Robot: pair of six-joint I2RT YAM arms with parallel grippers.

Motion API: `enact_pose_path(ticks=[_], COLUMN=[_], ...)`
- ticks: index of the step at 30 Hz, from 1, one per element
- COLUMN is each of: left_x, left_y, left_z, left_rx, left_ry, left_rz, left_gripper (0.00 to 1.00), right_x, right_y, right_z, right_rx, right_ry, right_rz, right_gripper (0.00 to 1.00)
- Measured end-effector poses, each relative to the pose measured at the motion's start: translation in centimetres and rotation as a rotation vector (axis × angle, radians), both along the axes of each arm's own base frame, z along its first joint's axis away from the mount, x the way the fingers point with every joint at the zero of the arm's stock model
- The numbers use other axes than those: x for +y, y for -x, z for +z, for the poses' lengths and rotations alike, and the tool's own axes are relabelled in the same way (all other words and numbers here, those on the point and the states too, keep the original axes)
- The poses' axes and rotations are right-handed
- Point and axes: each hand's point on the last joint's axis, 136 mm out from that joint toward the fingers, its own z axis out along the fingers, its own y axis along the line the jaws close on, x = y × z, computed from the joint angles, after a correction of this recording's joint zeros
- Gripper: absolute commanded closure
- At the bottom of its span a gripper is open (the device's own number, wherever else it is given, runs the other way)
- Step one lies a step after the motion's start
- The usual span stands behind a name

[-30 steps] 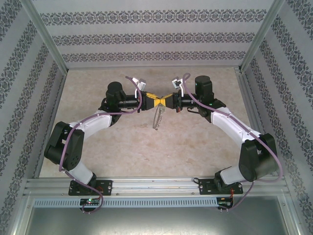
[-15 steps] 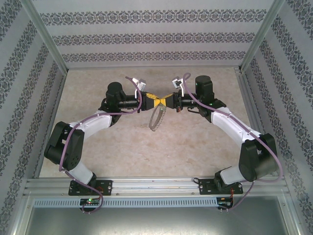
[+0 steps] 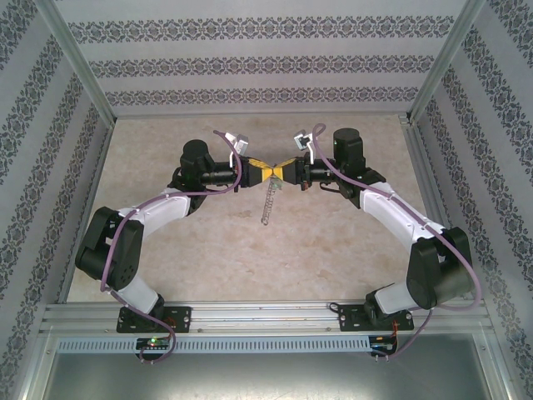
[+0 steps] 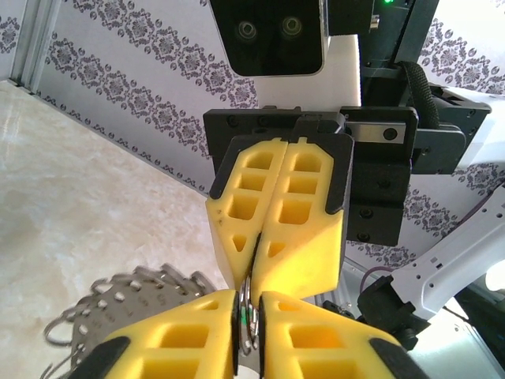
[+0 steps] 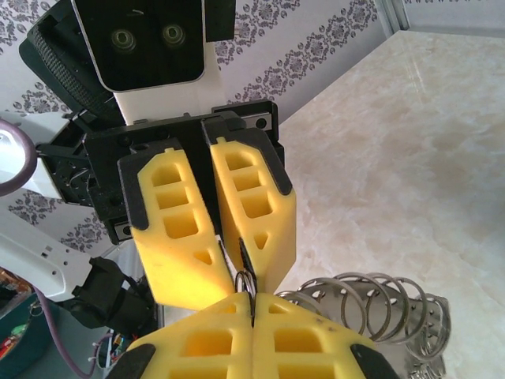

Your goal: Put the keys on the keyring

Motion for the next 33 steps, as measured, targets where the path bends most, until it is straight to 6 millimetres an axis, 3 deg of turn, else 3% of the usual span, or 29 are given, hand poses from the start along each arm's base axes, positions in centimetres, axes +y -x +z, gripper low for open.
enact_pose_path(ticks=[7,14,16,18,21,29,33], left_x=[0.0,-0.1,-0.1,-0.1,-0.1,0.2,0.3], left_y=[0.0,-0.1,-0.2,-0.2,0.1,0.0,0.0], left_z=[0.1,0.0,0.1,0.2,0.2,-1.5,-0.8], left_rx=[-0.003,0.008,0.004,0.0,-0.015,0.017,0.015], left_ry=[0.005,0.01,0.013,0.016,0.022,0.017,0.041], left_rz=[-0.001,0.0,0.0,0.0,-0.003,0.043,0.059], left_gripper=[0.84,1.0,1.0,1.0,1.0,1.0,1.0], right_x=[0.0,0.0,0.0,0.0,-0.3,-3.7,-5.0], right_y=[0.0,0.0,0.0,0.0,-0.2,1.5,2.3], right_z=[0.1,0.2,0.2,0.3,0.6,1.6,-0.4], right_rx=[-0.008,-0.007,-0.01,-0.011,-0.017,-0.094,-0.087], right_ry=[-0.003,-0.004,-0.006,-0.009,-0.013,-0.016,-0.011], right_rz=[0.0,0.003,0.004,0.005,-0.02,-0.208,-0.297], right_gripper=[1.0,1.0,1.0,0.78,0.63,0.52,0.52])
